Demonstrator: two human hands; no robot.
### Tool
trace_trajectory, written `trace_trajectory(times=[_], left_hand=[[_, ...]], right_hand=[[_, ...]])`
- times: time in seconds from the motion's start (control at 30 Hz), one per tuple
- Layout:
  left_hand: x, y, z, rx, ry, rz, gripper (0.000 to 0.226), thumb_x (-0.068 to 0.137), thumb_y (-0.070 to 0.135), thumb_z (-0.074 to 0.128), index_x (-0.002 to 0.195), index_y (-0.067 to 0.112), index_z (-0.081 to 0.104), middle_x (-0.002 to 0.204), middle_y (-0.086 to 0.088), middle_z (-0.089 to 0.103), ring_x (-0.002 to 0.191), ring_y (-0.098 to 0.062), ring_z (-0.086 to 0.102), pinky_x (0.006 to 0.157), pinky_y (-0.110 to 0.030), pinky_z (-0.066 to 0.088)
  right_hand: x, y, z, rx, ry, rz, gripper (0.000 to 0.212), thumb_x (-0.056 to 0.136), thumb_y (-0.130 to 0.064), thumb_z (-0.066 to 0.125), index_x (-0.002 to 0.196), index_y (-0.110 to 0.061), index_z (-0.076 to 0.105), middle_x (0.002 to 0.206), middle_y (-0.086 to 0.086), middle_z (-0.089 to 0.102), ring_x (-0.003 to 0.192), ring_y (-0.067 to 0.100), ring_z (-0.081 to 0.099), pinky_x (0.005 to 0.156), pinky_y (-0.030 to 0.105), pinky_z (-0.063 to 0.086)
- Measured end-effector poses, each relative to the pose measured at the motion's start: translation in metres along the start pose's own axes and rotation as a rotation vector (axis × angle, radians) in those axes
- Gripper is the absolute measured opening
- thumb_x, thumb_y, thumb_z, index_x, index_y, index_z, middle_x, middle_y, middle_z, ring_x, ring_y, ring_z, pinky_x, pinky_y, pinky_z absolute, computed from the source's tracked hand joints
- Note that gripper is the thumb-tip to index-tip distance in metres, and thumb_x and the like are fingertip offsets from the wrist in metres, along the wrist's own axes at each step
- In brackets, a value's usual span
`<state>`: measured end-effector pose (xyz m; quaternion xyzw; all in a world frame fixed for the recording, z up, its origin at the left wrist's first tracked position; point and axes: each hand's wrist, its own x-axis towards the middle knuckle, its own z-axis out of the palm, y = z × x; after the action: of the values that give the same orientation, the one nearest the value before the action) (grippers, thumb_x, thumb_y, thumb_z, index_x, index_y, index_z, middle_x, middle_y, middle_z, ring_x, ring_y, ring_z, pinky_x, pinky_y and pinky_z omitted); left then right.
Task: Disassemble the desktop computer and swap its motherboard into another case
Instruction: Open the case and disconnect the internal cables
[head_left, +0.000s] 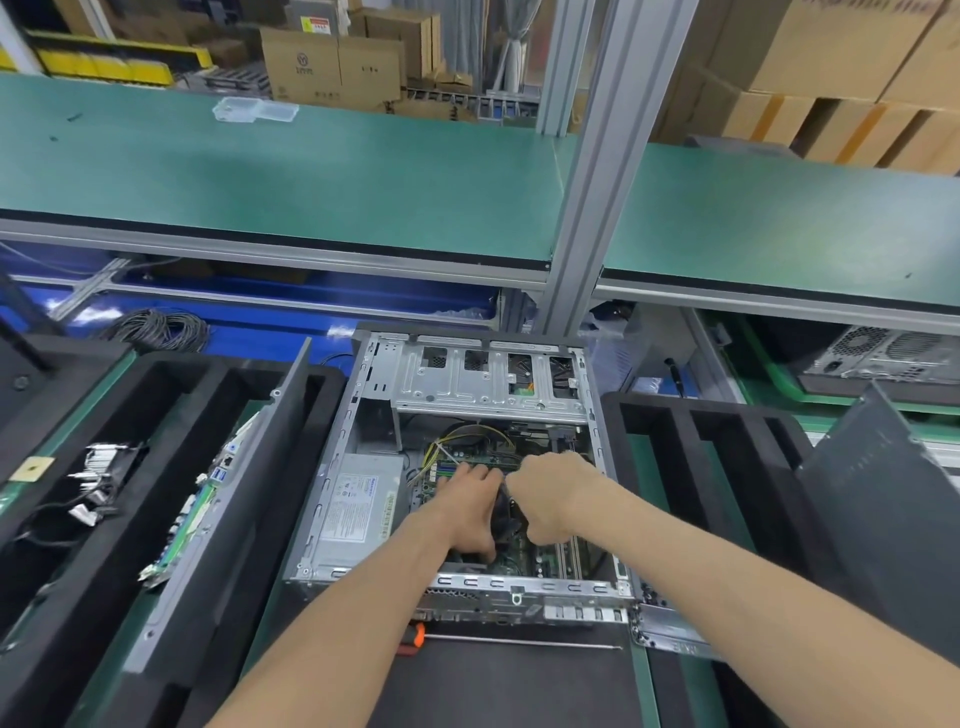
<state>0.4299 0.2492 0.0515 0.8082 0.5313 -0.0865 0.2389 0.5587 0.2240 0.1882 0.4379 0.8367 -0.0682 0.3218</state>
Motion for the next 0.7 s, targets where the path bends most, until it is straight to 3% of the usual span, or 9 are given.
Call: trace_trajectory(times=[0.07,0.13,0.27,0.33,0.4,0.53,0.63,0.7], left_hand=[[0.001,0.000,0.000,0.022,-0.032,-0.006,0.110,0.060,0.048,0.089,0.150,0.019,0.032,0.147,-0.005,0.034,0.139,-0.031,0.022,0.115,-0.052,0.027],[0.002,0.001,0.000,0.060,-0.057,-0.009,0.110,0.064,0.050,0.086,0.152,0.018,0.029,0.152,-0.005,0.030,0.142,-0.033,0.018,0.118,-0.053,0.024],[0.001,0.001,0.000,0.025,-0.015,0.012,0.107,0.058,0.049,0.089,0.146,0.018,0.037,0.143,-0.006,0.039,0.136,-0.031,0.027,0.116,-0.052,0.029],[-0.001,0.000,-0.001,0.013,0.006,0.027,0.106,0.054,0.047,0.091,0.141,0.016,0.038,0.137,-0.004,0.044,0.130,-0.028,0.034,0.113,-0.051,0.034],[-0.002,0.000,-0.002,0.002,0.012,0.030,0.101,0.054,0.045,0.092,0.136,0.017,0.041,0.132,-0.003,0.046,0.126,-0.027,0.036,0.110,-0.050,0.036],[-0.004,0.003,-0.006,-0.004,0.017,0.019,0.097,0.054,0.046,0.093,0.133,0.017,0.044,0.128,-0.001,0.046,0.125,-0.026,0.037,0.111,-0.049,0.036],[-0.005,0.005,-0.008,-0.004,0.012,0.003,0.101,0.055,0.047,0.092,0.136,0.015,0.041,0.129,-0.002,0.045,0.128,-0.027,0.035,0.113,-0.049,0.034],[-0.005,0.005,-0.008,-0.001,0.007,0.003,0.103,0.055,0.048,0.091,0.138,0.014,0.039,0.131,-0.001,0.044,0.128,-0.027,0.034,0.113,-0.048,0.034]], right_hand=[[-0.001,-0.014,0.007,-0.347,0.179,-0.149,0.008,0.092,-0.017,0.062,0.099,-0.017,0.066,0.096,0.003,0.064,0.081,0.023,0.059,0.066,0.036,0.036],[0.001,-0.021,0.011,-0.481,0.231,-0.245,0.010,0.094,-0.013,0.061,0.097,-0.019,0.068,0.097,0.001,0.067,0.082,0.022,0.059,0.066,0.036,0.034],[0.003,-0.006,0.010,-0.213,0.190,-0.111,0.022,0.088,-0.024,0.064,0.107,-0.013,0.065,0.093,0.005,0.057,0.088,0.028,0.063,0.067,0.038,0.038],[0.004,0.000,0.011,-0.087,0.135,-0.026,0.030,0.086,-0.028,0.057,0.111,-0.012,0.061,0.082,0.002,0.042,0.080,0.028,0.055,0.067,0.039,0.039],[0.005,0.003,0.012,-0.052,0.130,-0.007,0.031,0.086,-0.026,0.055,0.114,-0.012,0.058,0.082,0.003,0.041,0.075,0.027,0.048,0.067,0.039,0.038],[0.005,0.006,0.016,-0.008,0.230,-0.020,0.023,0.085,-0.022,0.060,0.106,-0.014,0.058,0.101,0.010,0.059,0.080,0.032,0.058,0.065,0.039,0.038],[0.005,0.011,0.015,0.059,0.262,0.002,0.016,0.085,-0.019,0.063,0.100,-0.014,0.058,0.101,0.011,0.055,0.090,0.035,0.062,0.067,0.038,0.038],[0.006,0.016,0.015,0.165,0.259,0.028,0.018,0.084,-0.019,0.067,0.084,-0.016,0.049,0.091,0.007,0.045,0.083,0.035,0.056,0.066,0.037,0.038]])
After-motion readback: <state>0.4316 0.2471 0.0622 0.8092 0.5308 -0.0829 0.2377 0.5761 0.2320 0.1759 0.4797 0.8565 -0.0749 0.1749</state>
